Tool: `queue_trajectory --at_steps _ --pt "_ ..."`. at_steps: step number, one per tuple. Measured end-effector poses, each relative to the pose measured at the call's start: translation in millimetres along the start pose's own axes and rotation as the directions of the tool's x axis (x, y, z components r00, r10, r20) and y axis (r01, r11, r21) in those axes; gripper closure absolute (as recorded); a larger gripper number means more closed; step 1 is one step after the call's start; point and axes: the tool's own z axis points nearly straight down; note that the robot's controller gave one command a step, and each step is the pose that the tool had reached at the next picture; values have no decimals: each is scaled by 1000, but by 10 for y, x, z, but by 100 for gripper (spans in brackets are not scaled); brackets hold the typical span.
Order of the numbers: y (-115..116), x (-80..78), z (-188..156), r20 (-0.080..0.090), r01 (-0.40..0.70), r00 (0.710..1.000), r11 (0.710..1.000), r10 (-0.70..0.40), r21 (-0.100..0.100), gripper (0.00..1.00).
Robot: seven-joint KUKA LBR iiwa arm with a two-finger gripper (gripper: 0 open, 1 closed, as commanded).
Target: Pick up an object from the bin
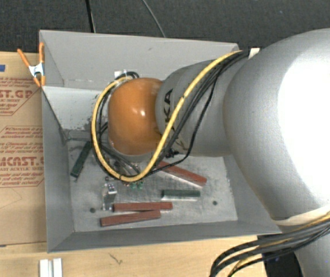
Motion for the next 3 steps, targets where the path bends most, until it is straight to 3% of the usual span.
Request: queue_trajectory --at_steps 1,2,3 --pt "-384 54 322 -13 83 996 997 -83 2 0" --pt "-503 380 411 -10 198 980 980 -198 0 100" --pt "-503 379 411 -10 198 980 980 -197 0 100"
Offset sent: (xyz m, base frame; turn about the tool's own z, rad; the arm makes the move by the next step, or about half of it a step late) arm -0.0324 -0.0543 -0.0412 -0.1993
